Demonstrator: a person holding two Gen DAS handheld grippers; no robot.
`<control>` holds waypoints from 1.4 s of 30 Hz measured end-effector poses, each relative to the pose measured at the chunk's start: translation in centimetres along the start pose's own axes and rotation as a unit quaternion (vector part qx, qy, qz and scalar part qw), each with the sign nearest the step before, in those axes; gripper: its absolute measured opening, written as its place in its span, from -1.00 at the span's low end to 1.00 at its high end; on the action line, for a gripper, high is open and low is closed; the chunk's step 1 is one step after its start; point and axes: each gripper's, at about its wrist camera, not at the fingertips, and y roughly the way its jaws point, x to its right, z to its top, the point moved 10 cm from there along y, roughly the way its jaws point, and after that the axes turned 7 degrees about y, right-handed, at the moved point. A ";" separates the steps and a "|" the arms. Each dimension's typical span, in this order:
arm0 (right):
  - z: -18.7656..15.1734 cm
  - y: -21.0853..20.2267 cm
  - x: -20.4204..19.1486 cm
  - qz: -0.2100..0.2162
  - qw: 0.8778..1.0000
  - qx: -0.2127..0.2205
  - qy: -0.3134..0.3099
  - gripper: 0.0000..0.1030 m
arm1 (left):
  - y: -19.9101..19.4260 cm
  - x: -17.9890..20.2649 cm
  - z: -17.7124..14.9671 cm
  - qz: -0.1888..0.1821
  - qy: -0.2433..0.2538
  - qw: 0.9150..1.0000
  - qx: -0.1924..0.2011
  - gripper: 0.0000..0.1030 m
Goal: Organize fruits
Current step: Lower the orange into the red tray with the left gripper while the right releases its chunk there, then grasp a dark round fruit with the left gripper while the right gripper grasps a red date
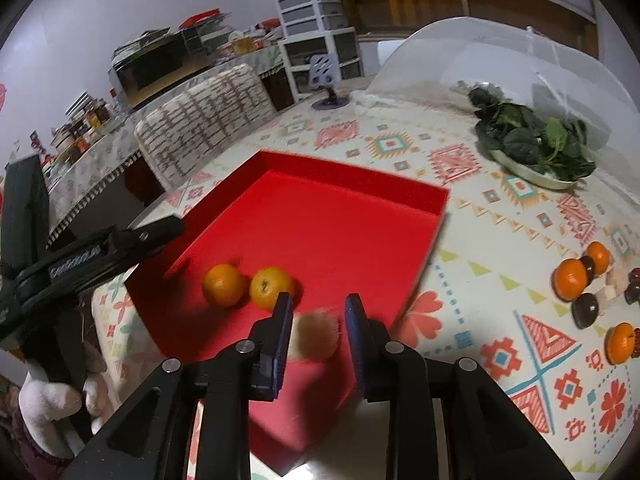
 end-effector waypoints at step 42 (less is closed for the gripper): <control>-3.0 -10.9 29.2 -0.119 0.971 0.067 0.198 0.02 | 4.7 25.8 -7.8 -0.086 0.214 0.969 -0.088 0.45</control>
